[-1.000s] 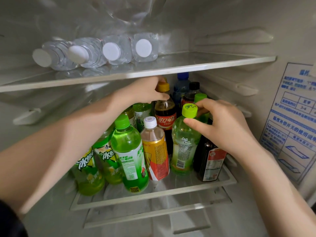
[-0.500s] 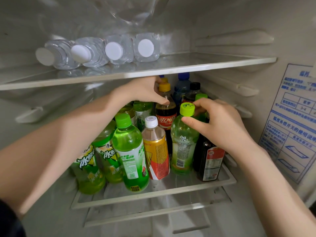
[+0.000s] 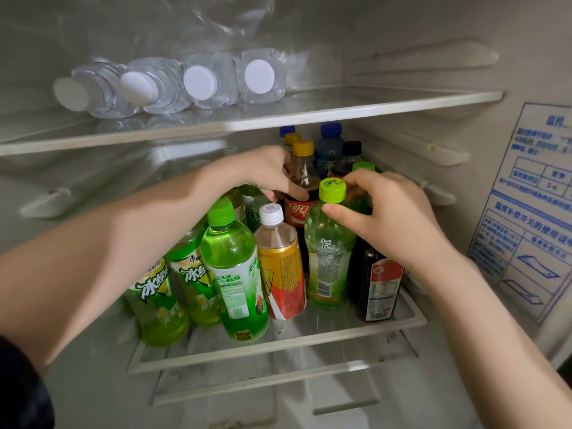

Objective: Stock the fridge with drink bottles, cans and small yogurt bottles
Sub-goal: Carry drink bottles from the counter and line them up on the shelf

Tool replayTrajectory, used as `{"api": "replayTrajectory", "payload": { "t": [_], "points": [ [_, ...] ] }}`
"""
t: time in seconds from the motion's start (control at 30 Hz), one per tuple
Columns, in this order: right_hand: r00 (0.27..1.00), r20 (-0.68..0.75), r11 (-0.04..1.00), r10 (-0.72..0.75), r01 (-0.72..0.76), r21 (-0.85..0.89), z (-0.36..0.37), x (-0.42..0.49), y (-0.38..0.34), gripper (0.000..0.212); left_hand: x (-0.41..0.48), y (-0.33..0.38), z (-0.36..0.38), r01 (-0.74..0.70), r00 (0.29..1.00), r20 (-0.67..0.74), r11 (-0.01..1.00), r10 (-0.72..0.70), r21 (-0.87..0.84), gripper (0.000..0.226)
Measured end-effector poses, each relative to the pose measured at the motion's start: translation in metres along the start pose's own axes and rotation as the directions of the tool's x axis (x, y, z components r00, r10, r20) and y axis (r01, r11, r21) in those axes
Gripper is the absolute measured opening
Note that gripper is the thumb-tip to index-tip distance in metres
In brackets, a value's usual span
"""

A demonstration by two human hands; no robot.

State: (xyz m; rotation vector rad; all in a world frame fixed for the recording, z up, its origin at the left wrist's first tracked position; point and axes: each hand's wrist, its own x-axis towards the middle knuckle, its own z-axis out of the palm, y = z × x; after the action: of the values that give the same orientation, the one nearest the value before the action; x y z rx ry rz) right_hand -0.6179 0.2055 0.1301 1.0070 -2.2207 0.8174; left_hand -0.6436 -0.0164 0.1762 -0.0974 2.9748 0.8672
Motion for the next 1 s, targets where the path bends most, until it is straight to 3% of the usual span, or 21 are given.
{"api": "replayTrajectory", "payload": {
  "t": [0.57,1.0],
  "points": [
    [1.000,0.010,1.000,-0.011,0.011,0.006,0.0002,0.0005,0.0019,0.043,0.0009,-0.0093,0.0037,-0.050,0.993,-0.104,0.999,0.051,0.008,0.026],
    [0.999,-0.004,0.999,-0.043,0.043,0.021,0.0016,-0.0001,0.0033,0.046,-0.0054,-0.0026,-0.0007,0.005,0.999,-0.045,0.999,-0.004,0.037,0.026]
  ]
}}
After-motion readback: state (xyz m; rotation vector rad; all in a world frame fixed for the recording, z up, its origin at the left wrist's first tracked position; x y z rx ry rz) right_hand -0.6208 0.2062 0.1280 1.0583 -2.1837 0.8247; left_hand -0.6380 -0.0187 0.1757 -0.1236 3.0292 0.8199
